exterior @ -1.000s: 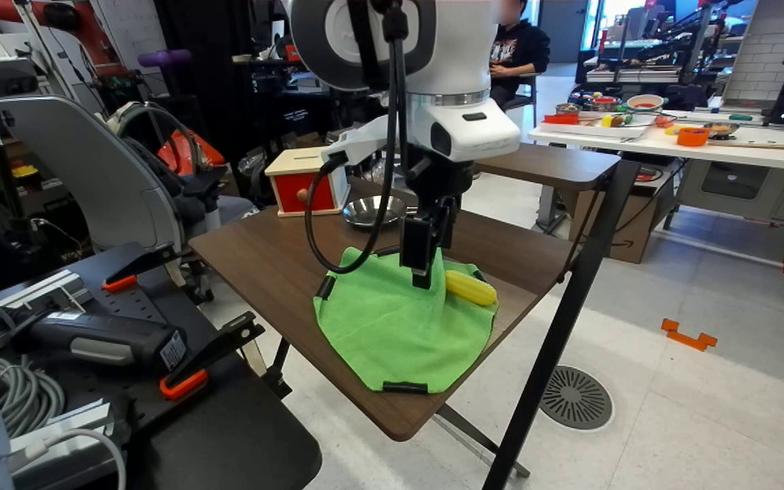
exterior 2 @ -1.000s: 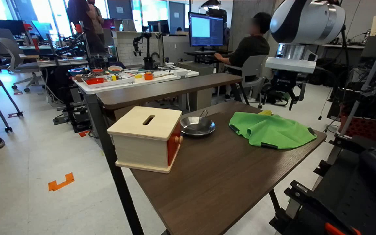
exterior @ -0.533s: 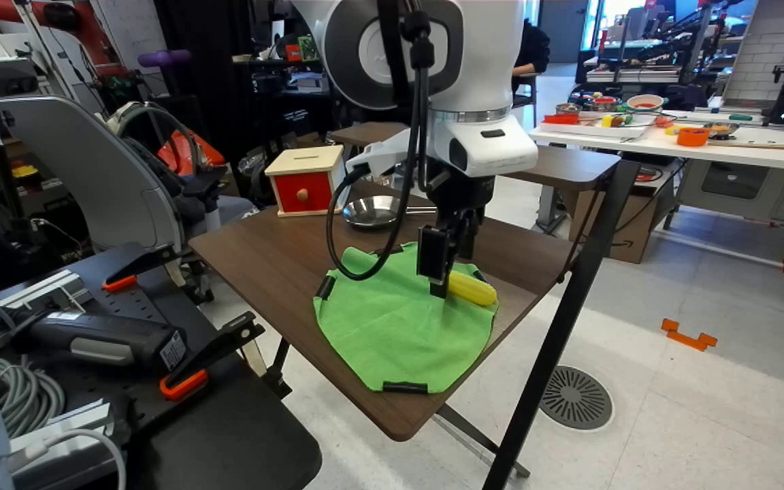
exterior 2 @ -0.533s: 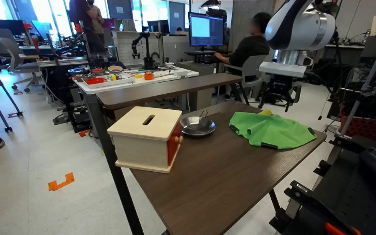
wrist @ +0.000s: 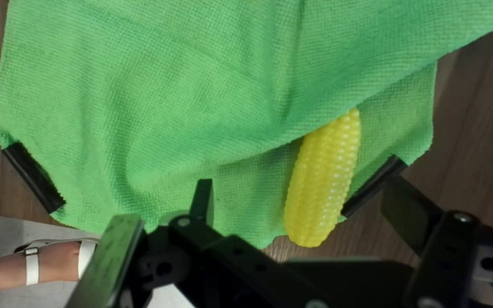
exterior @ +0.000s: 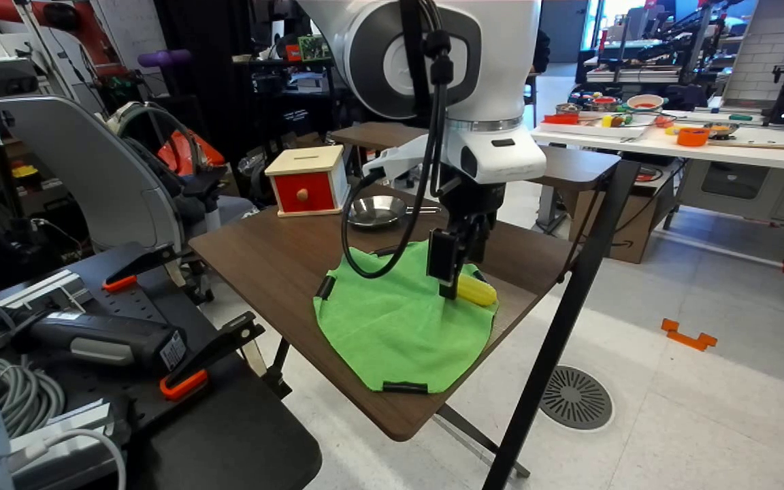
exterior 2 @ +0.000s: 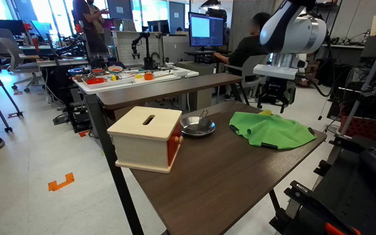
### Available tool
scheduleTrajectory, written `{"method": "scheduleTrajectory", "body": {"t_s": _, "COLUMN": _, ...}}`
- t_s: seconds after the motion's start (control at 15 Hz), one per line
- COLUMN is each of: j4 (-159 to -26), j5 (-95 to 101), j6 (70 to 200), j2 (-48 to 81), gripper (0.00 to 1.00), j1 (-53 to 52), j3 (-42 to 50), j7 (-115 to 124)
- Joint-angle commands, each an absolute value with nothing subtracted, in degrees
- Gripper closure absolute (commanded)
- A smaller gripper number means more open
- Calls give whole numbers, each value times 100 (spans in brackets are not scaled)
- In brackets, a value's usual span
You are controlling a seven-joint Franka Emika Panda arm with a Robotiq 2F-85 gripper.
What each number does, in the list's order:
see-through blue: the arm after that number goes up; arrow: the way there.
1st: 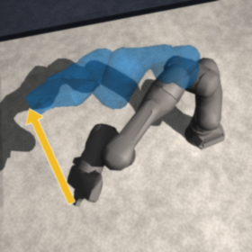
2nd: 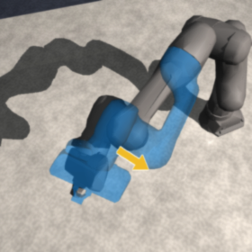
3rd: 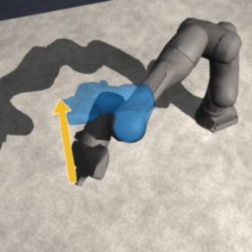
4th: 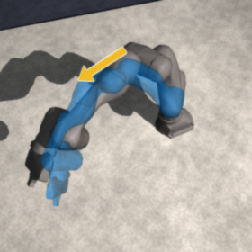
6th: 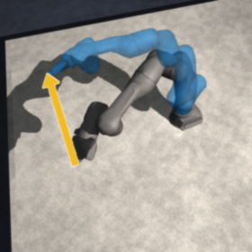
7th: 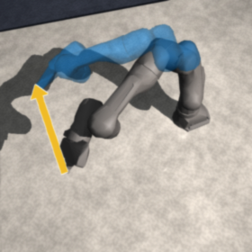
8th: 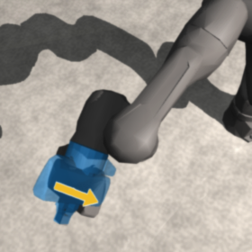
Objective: Put the yellow object on the pan
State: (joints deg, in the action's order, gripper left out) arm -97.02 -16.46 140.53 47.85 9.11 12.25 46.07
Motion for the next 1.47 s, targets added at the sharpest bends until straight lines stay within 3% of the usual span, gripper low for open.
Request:
{"method": "scheduleTrajectory", "body": {"t_s": 0.0, "j4": -9313, "j5": -1694, "j6": 13816, "j2": 5011, "gripper": 0, "j1": 987, "j3": 1215, "j7": 4730}}
{"method": "scheduleTrajectory", "body": {"t_s": 0.07, "j4": -9273, "j5": -1695, "j6": 13821, "j2": 5046, "gripper": 25, "j1": 995, "j3": 1211, "j7": 4750}}
{"method": "scheduleTrajectory", "body": {"t_s": 0.2, "j4": -9209, "j5": -1683, "j6": 13824, "j2": 5101, "gripper": 30, "j1": 1001, "j3": 1214, "j7": 4784}}
{"method": "scheduleTrajectory", "body": {"t_s": 0.73, "j4": -9033, "j5": -1688, "j6": 13803, "j2": 5313, "gripper": 91, "j1": 1062, "j3": 1177, "j7": 4768}}
{"method": "scheduleTrajectory", "body": {"t_s": 1.0, "j4": -9163, "j5": -1728, "j6": 13818, "j2": 5164, "gripper": 96, "j1": 1106, "j3": 1151, "j7": 4693}}
{"method": "scheduleTrajectory", "body": {"t_s": 1.4, "j4": -9856, "j5": -1740, "j6": 14361, "j2": 4363, "gripper": 94, "j1": 990, "j3": 1073, "j7": 4381}}
